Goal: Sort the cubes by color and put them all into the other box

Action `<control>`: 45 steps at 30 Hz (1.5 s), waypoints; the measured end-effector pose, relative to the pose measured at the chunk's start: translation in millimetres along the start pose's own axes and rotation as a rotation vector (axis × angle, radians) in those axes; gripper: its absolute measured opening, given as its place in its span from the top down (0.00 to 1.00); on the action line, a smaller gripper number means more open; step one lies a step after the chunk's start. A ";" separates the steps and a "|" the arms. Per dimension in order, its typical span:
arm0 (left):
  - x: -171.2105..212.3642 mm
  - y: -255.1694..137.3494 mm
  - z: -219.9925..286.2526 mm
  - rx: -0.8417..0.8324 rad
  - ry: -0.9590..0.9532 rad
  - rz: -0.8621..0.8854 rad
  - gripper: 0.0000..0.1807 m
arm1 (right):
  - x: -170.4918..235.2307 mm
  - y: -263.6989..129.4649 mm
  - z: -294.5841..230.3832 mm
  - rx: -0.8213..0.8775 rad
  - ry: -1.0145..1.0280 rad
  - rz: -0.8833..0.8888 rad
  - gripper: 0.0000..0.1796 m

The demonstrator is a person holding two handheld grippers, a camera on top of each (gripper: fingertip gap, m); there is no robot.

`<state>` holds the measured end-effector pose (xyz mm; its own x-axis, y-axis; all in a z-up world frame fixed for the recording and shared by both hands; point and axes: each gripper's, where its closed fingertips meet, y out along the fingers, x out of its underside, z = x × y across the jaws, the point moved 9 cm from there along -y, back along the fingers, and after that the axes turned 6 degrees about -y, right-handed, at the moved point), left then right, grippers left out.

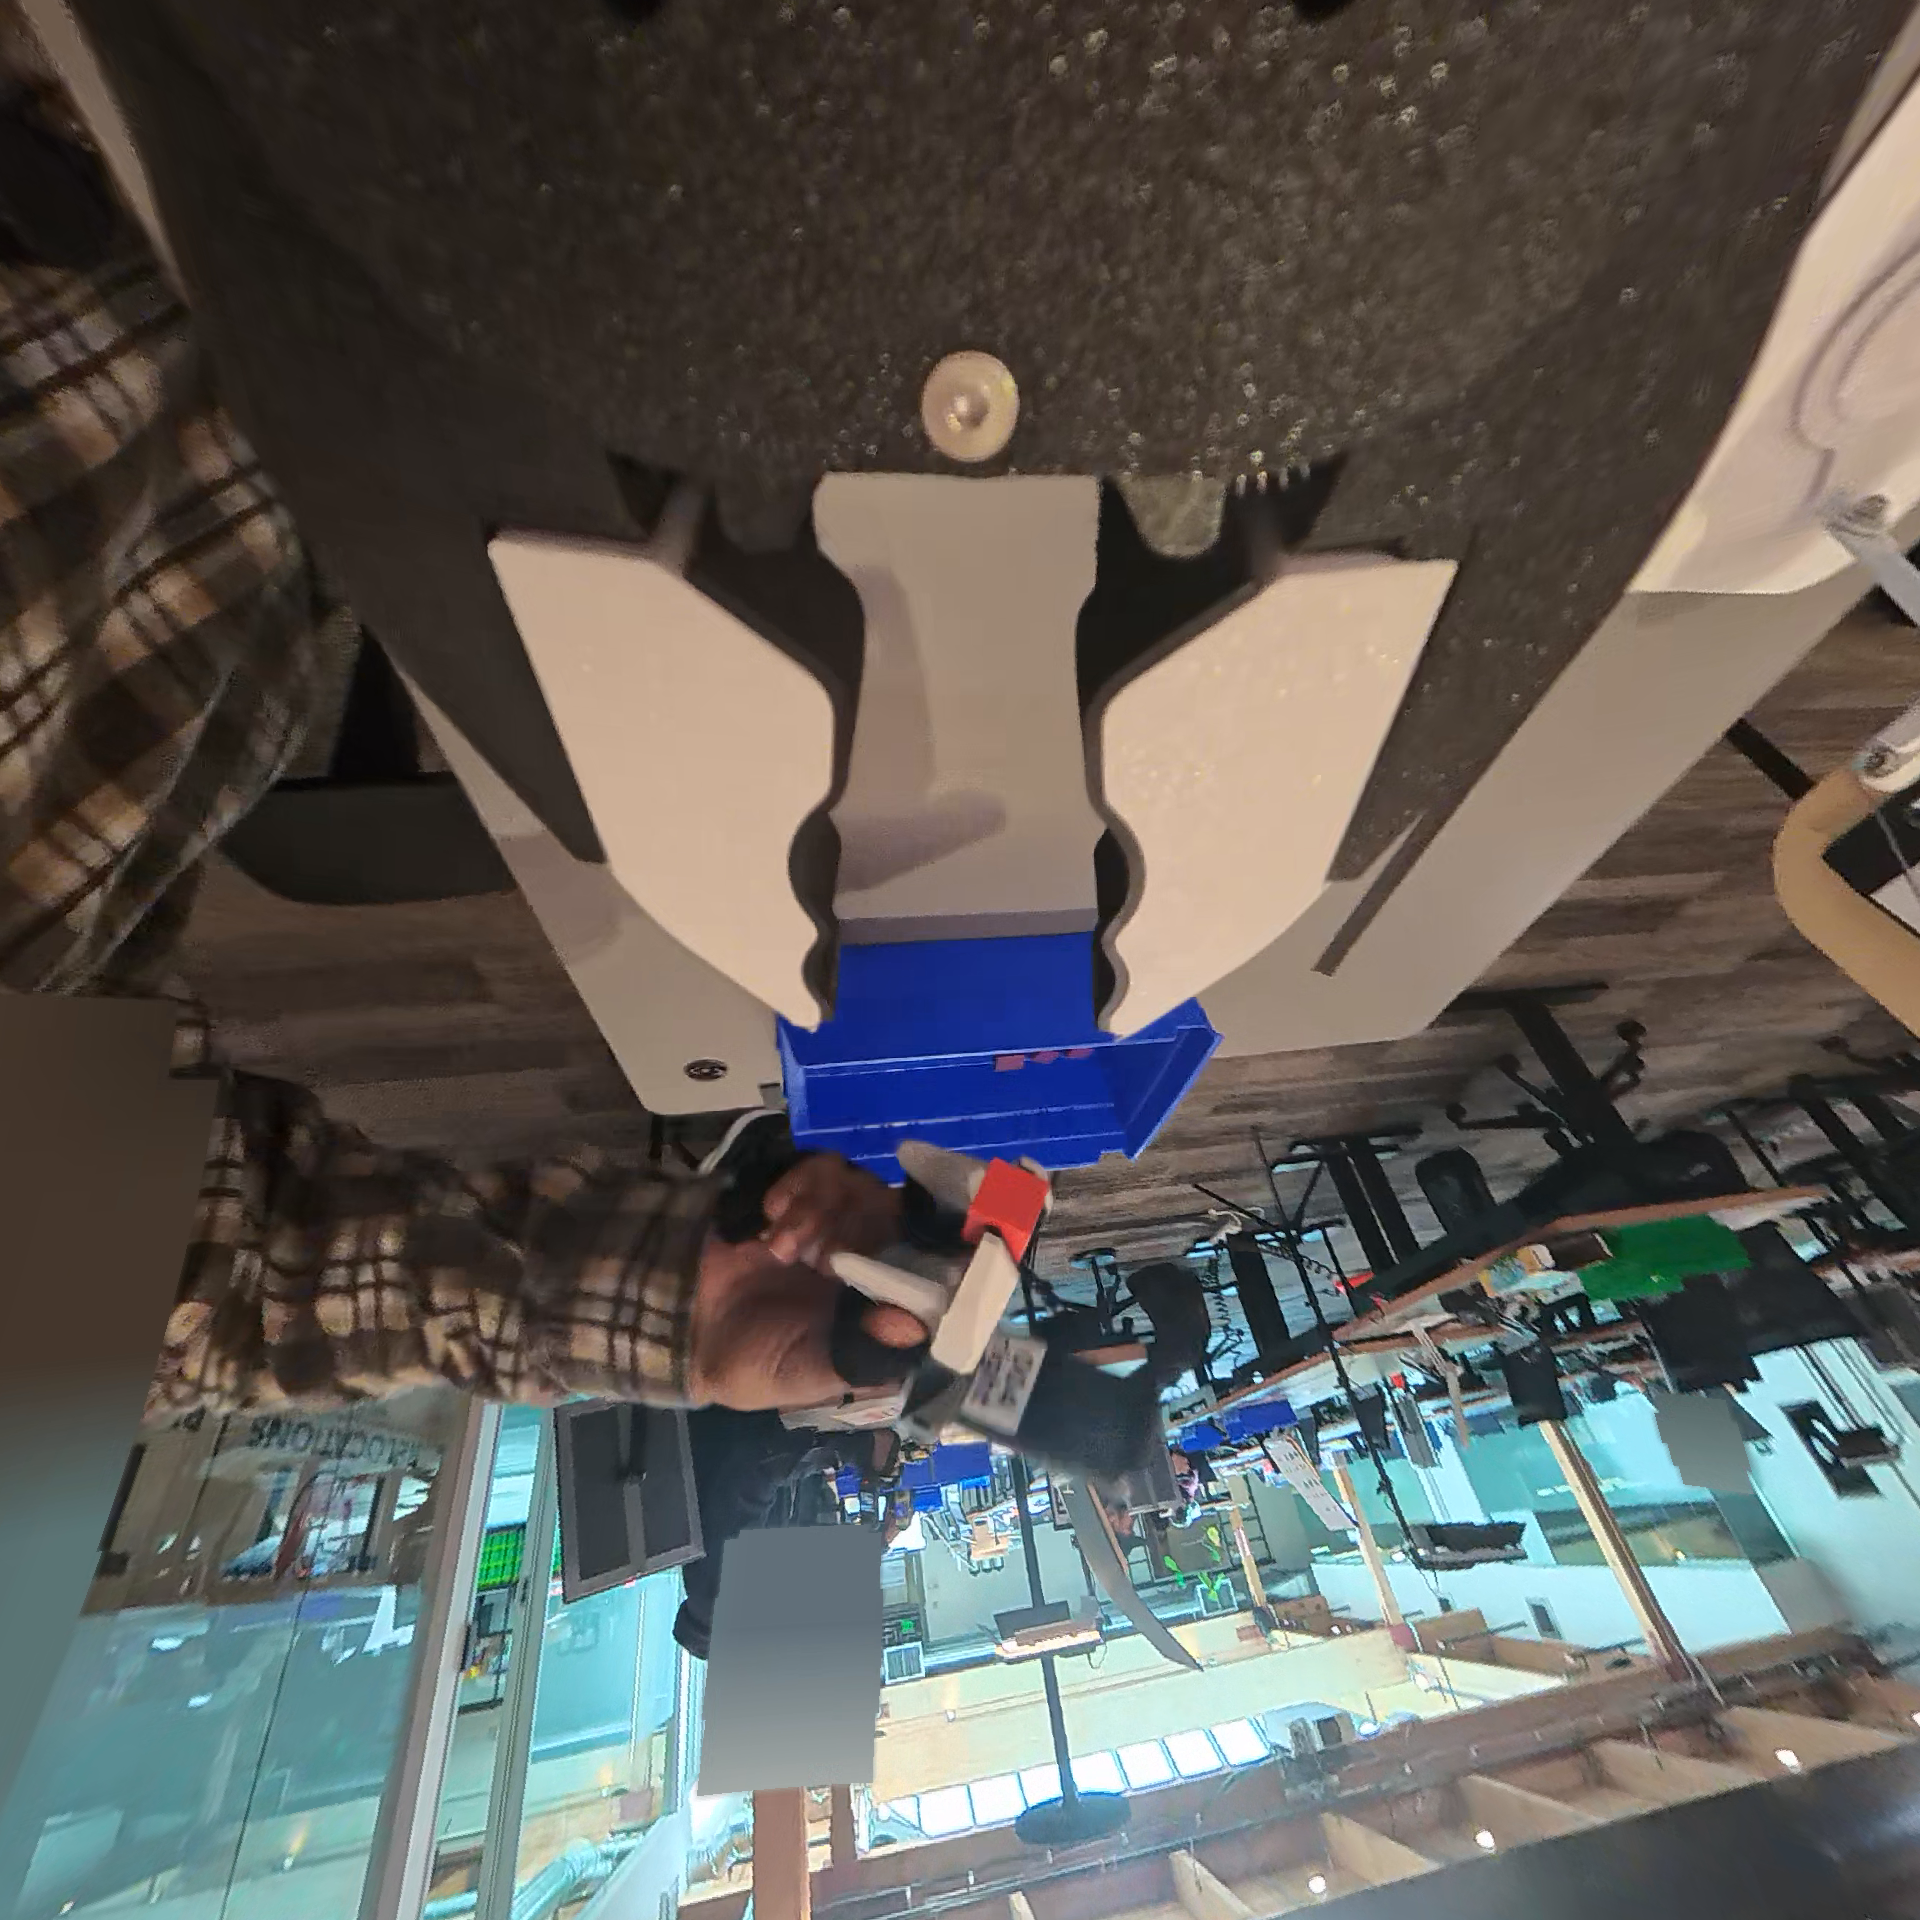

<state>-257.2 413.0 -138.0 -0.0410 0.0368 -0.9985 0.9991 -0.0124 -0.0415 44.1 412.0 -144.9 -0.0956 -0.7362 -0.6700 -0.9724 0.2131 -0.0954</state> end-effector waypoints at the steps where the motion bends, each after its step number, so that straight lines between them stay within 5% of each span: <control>1: -1.2 -0.7 1.0 0.008 -0.018 0.000 0.73 | -2.8 -25.9 3.4 0.144 -0.032 -0.045 0.88; 6: -5.0 3.0 9.5 0.067 -0.058 -0.014 0.74 | 5.0 -151.8 33.5 0.889 -0.086 -0.339 0.88; 13: 0.3 20.1 23.1 0.125 -0.032 -0.083 0.73 | 75.5 -219.5 88.8 1.277 0.188 -0.703 0.88; 29: 6.5 11.3 20.7 0.134 -0.038 -0.096 0.77 | 128.9 -234.9 152.6 1.396 0.401 -0.778 0.87; 31: 7.8 10.8 19.1 0.129 -0.043 -0.103 0.77 | 127.6 -234.0 150.4 1.405 0.408 -0.795 0.77; 37: 9.4 6.3 9.2 0.083 -0.082 -0.105 0.77 | 87.6 -214.9 108.1 1.393 0.322 -0.725 0.66; 45: -9.2 -61.1 3.8 -0.175 -0.038 -0.257 0.75 | 12.2 -142.8 4.6 1.204 -0.159 -0.423 0.63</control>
<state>-317.9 409.6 -126.4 -0.2894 -0.0212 -0.9570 0.9431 0.1648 -0.2888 182.8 375.6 -142.9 0.2787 -0.8217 -0.4970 -0.1088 0.4872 -0.8665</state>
